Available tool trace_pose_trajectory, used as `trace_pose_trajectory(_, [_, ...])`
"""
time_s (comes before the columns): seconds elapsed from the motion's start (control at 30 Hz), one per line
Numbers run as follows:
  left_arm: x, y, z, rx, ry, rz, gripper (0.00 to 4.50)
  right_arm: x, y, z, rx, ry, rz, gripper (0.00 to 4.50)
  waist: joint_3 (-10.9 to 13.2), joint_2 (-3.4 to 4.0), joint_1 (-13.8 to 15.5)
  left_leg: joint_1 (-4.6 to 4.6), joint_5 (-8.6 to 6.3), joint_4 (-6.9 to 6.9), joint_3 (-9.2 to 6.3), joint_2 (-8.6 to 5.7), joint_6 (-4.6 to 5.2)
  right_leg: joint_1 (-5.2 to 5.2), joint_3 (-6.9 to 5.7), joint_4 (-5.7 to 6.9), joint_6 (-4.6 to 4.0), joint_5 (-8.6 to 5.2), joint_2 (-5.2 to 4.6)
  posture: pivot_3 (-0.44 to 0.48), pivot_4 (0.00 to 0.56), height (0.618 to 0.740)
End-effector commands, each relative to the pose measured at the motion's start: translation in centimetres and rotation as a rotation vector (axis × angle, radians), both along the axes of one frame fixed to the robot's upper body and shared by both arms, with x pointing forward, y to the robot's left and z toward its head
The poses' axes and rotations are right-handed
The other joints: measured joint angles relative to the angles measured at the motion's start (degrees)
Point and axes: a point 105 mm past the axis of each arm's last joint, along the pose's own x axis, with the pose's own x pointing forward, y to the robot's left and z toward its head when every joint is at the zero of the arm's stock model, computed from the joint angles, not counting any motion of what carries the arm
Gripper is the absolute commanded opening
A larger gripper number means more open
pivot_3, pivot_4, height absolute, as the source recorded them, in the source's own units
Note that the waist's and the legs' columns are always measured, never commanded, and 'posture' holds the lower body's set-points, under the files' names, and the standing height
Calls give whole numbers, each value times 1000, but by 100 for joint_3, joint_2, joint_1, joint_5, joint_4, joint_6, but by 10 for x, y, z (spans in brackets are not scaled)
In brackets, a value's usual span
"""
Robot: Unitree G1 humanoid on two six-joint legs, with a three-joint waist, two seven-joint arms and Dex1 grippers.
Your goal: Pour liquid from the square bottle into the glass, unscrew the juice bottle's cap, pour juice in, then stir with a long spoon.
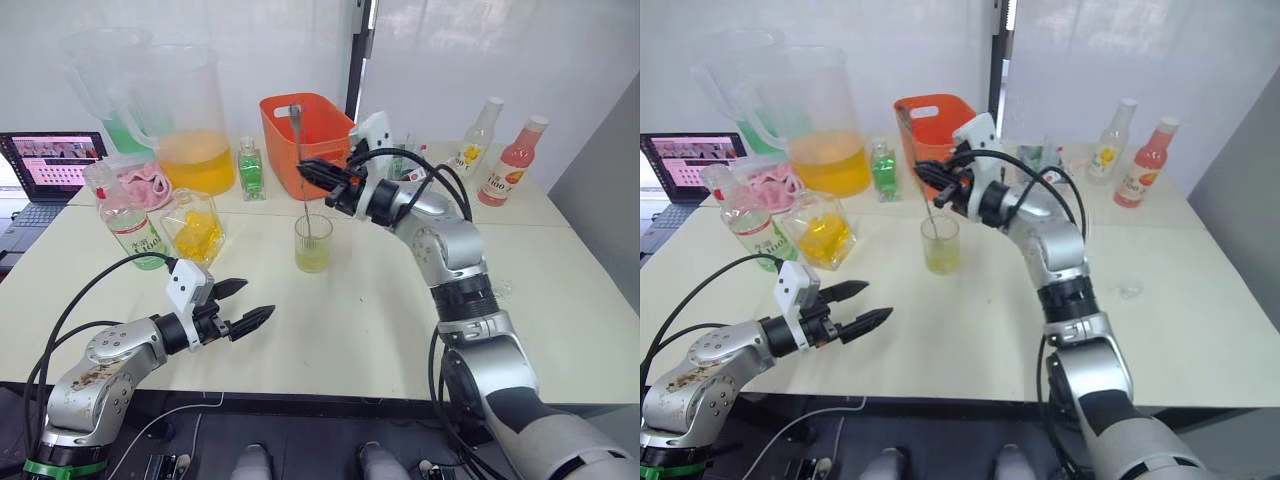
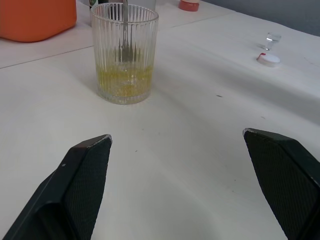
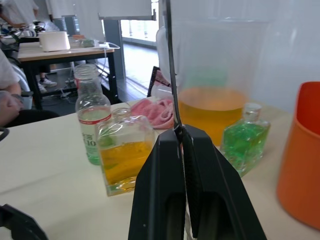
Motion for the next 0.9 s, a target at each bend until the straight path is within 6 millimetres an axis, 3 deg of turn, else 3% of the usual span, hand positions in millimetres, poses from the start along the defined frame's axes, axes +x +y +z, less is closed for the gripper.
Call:
trace_pose_trajectory(0.03, [0,1,10,8,-52,-10,4460,-10,-12,10,-23,4,25,0,0,0,18,0,0,0,0,0,0,1,0,0,-5,-2,0,0,150,717])
trace_pose_trajectory(0.23, [1,-1,8,8,-52,-19,4460,3,-34,6,-107,-21,-96,0,0,0,-22,1,0,-1,0,0,0,-2,0,-1,-19,-16,0,0,150,717])
trace_pose_trajectory(0.5, [1,0,8,13,-52,-26,4460,5,-19,17,-11,-83,-95,0,0,0,-28,5,0,-1,0,1,0,-2,0,2,0,-9,2,0,150,717])
trace_pose_trajectory(0.63, [1,0,7,14,-50,-28,4460,-8,-14,19,38,-25,-6,0,0,0,-5,3,0,-2,0,1,0,-1,0,2,0,-6,1,0,150,717])
trace_pose_trajectory(0.77, [2,-2,5,14,-49,-34,4460,-13,-20,12,-7,12,5,0,0,0,6,2,0,-2,0,1,0,-1,0,2,-2,-6,1,0,150,717])
trace_pose_trajectory(0.9, [4,-3,4,13,-49,-41,4460,-6,-29,10,-43,-8,-70,0,0,0,3,3,0,-2,0,1,0,-1,0,2,-14,-15,1,0,150,717])
